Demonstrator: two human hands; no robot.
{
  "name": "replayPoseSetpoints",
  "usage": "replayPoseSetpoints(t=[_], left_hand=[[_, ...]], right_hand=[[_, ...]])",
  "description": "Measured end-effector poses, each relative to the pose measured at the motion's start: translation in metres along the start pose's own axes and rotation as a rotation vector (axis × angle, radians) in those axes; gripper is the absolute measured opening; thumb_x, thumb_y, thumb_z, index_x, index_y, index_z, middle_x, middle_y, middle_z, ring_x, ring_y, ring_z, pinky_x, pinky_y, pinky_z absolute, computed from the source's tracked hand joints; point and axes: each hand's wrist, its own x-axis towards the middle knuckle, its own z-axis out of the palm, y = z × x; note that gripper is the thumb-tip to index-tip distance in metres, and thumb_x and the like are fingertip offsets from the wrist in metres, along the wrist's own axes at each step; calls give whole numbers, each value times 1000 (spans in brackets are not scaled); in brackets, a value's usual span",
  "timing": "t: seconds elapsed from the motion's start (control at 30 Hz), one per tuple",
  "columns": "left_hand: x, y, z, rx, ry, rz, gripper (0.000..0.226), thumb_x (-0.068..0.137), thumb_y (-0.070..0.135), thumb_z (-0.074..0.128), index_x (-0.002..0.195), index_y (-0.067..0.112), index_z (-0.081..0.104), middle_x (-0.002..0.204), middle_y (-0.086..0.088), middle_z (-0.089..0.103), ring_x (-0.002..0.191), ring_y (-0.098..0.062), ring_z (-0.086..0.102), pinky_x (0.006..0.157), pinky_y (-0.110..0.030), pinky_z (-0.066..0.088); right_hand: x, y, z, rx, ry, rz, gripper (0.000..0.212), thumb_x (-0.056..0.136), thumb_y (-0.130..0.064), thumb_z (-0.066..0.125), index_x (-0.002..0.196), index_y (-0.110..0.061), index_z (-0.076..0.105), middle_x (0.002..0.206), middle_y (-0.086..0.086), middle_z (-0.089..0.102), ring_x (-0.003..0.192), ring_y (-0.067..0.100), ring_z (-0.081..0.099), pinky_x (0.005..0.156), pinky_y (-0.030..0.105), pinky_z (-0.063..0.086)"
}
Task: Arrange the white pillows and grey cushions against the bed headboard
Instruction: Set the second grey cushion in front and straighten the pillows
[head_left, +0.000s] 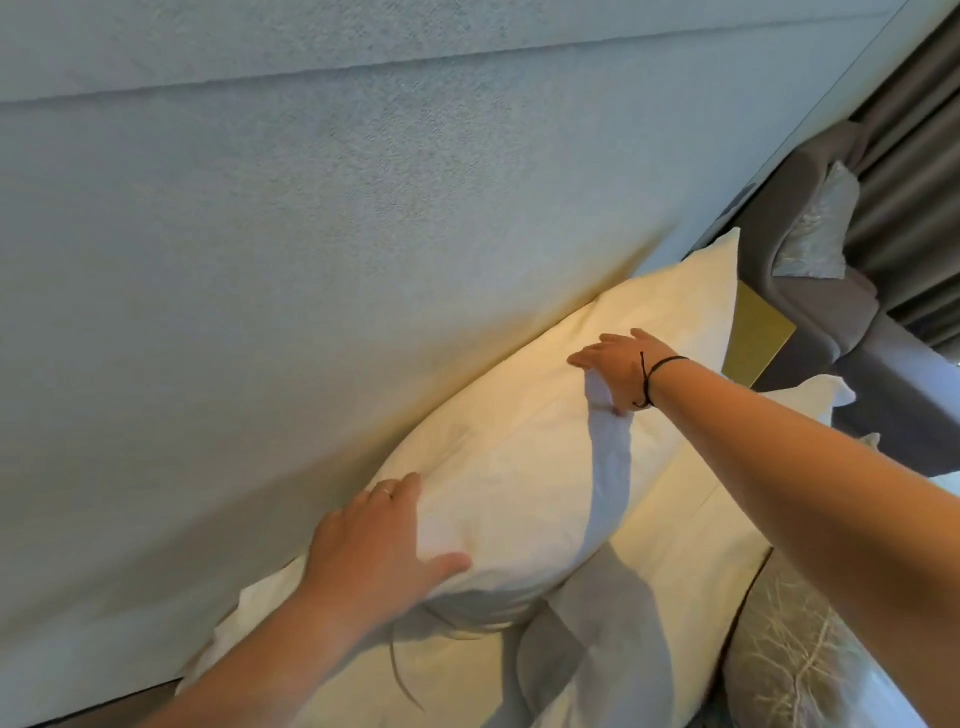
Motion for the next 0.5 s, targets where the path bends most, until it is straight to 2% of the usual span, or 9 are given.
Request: replayPoseSetpoints(t=[0.07, 0.1, 0.17, 0.23, 0.27, 0.33, 0.43, 0.5], left_hand=[[4, 7, 8, 21, 14, -26, 96, 61, 95, 40, 132, 32, 44, 123, 11, 60, 108, -17, 61, 73, -35, 46], [6, 10, 9, 19, 38, -31, 79, 66, 92, 43, 118, 33, 50, 109, 12, 62, 98, -16, 63, 65, -32, 42], [11, 15, 7, -36, 68, -24, 48, 77, 81, 47, 86, 33, 45, 81, 13, 53, 77, -15, 58, 56, -30, 33], [13, 22, 2, -153, 73, -18, 45, 85, 70, 50, 70, 30, 35, 67, 13, 41, 61, -11, 46, 51, -27, 27], [14, 27, 0, -197, 88, -9, 44, 88, 65, 51, 66, 30, 33, 64, 13, 39, 58, -10, 42, 50, -26, 26], [16, 38, -7, -218, 122, 27, 43, 91, 59, 50, 64, 31, 31, 61, 13, 36, 59, -14, 40, 53, -29, 29], [16, 56, -18, -219, 153, 67, 42, 95, 55, 44, 65, 31, 29, 67, 11, 43, 72, -22, 50, 62, -32, 32], [13, 65, -31, -214, 185, 87, 41, 96, 53, 43, 65, 32, 26, 71, 11, 44, 83, -23, 56, 63, -32, 30]], right_hand=[[9, 8, 3, -32, 5, 3, 83, 74, -21, 74, 146, -28, 33, 144, -9, 46, 139, 18, 33, 115, 46, 22], [14, 8, 5, -38, 8, 2, 79, 74, -19, 74, 144, -27, 37, 138, -6, 52, 133, 18, 40, 114, 43, 26], [24, 6, 9, 7, -9, 5, 65, 76, -17, 70, 138, -23, 50, 122, 0, 64, 115, 22, 57, 101, 37, 42], [31, 5, 14, 123, -34, 19, 34, 80, -16, 64, 114, -14, 68, 106, 7, 72, 97, 27, 66, 87, 34, 52], [34, 7, 18, 136, -21, 26, 21, 83, -17, 61, 100, -10, 72, 100, 8, 74, 91, 27, 68, 84, 34, 54], [34, 15, 25, 100, 31, 29, 13, 88, -20, 60, 79, -11, 63, 96, 10, 73, 84, 25, 66, 73, 30, 51], [23, 35, 29, 116, 145, 51, 22, 91, -30, 60, 74, -20, 52, 88, 5, 66, 84, 27, 61, 65, 32, 44], [11, 55, 26, 148, 266, 87, 31, 87, -28, 63, 64, -23, 42, 72, -2, 54, 76, 27, 53, 60, 31, 39]])
